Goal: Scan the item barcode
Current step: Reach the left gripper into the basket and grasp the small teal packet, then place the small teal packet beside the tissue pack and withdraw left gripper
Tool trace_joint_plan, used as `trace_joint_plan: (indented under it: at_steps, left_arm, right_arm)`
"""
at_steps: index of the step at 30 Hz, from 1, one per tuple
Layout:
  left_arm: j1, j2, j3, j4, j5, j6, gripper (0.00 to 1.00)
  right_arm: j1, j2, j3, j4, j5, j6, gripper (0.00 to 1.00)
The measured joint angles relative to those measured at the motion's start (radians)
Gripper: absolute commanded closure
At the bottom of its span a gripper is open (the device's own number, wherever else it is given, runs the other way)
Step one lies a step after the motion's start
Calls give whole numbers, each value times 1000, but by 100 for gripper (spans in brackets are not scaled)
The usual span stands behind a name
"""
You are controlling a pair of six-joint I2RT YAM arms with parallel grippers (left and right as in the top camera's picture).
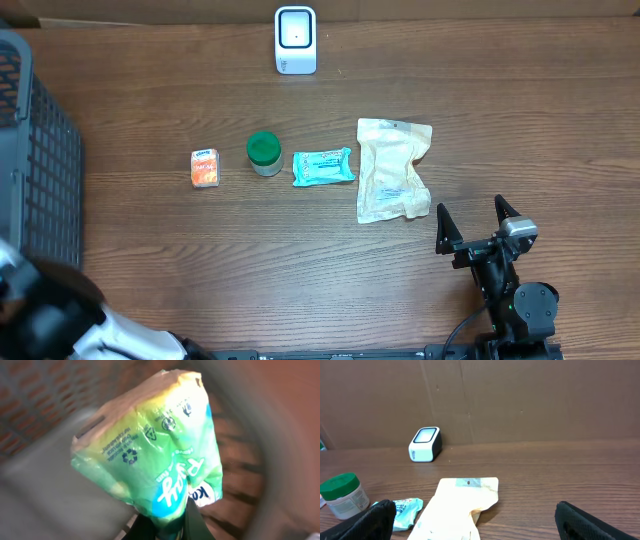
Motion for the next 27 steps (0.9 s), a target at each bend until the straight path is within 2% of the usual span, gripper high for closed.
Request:
trace_joint_plan:
  at_steps: [2,5,8,10,14,18,23,27]
  left_arm:
    - [-22,-121,19,-81,63,18,96]
    - [-126,-252,37,-240,123,82,96]
    - [-306,-277,30,-360,149,167,96]
    - [-418,-254,-2,-387,134,202,96]
    - [-617,-176,-129,-364,69,238,96]
    - [-773,-97,-317,-274,26,240,96]
    - [-819,-22,-505,-173,6,240,96]
    - [-818,30,-583,-110,-4,240,96]
  right_arm:
    - [0,0,0,0,0,0,0]
    - [0,0,0,0,0,0,0]
    - [0,0,0,0,0,0,0]
    - [0,0,0,0,0,1,0]
    - [0,0,0,-1,0,0,0]
    - [0,0,0,0,0,0,0]
    - [0,0,0,-1,0,0,0]
    - [0,0,0,0,0,0,0]
